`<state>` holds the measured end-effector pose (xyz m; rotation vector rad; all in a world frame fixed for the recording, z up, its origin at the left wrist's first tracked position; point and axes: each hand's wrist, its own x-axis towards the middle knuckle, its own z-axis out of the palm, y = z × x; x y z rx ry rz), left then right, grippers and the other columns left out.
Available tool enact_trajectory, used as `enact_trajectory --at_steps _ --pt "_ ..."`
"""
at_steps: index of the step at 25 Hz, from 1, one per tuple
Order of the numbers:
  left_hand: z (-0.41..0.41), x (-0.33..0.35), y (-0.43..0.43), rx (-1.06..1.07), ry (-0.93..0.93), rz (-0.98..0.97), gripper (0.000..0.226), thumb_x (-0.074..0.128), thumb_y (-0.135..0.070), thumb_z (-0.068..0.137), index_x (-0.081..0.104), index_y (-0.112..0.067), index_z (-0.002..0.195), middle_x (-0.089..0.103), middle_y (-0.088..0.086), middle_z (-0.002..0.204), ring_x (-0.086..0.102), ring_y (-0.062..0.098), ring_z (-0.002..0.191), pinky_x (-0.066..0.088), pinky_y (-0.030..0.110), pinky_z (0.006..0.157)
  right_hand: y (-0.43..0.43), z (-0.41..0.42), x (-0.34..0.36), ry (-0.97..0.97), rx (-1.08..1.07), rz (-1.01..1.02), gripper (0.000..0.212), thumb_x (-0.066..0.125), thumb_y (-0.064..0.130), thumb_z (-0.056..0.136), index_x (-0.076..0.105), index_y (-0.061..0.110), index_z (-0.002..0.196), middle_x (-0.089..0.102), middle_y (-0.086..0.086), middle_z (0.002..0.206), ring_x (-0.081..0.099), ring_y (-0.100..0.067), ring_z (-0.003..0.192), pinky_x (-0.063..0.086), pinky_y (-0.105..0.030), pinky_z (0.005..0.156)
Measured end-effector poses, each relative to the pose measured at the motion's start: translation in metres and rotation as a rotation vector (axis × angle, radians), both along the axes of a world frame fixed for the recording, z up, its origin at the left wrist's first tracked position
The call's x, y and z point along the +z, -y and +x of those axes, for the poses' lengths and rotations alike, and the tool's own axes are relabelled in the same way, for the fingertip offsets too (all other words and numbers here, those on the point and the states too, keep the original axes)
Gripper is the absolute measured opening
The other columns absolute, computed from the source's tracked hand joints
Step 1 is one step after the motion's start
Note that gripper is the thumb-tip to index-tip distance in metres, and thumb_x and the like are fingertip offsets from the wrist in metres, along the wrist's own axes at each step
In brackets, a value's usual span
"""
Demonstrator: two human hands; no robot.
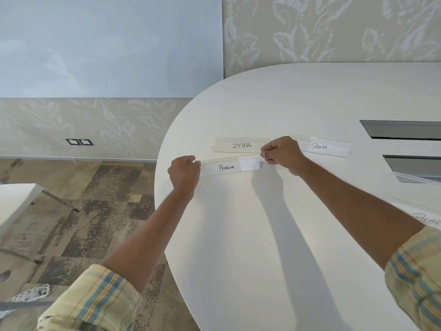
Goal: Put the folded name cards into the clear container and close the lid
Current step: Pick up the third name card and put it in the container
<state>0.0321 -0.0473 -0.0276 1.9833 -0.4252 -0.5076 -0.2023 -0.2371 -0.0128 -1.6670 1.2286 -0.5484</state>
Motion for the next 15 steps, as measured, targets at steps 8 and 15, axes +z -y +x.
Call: enact_trajectory --at_steps 8,15 --pt "0.005 -0.015 0.006 0.017 -0.085 -0.068 0.022 0.077 -0.009 0.092 0.083 -0.015 0.112 0.084 0.009 0.1 0.08 0.032 0.103 0.067 0.046 0.093 -0.007 0.006 -0.013 0.026 -0.032 -0.027 0.019 0.079 -0.008 0.087 0.08 -0.007 0.106 0.077 -0.021 0.097 0.072 -0.027 0.076 0.066 -0.02 0.066" --pt "0.004 -0.016 0.009 0.015 -0.042 -0.054 0.021 0.077 -0.005 0.091 0.085 -0.012 0.109 0.084 0.012 0.104 0.08 0.033 0.104 0.066 0.047 0.096 -0.014 0.006 -0.007 0.021 -0.062 -0.047 0.012 0.079 -0.006 0.088 0.079 -0.01 0.099 0.077 -0.021 0.091 0.072 -0.026 0.068 0.061 -0.016 0.057"
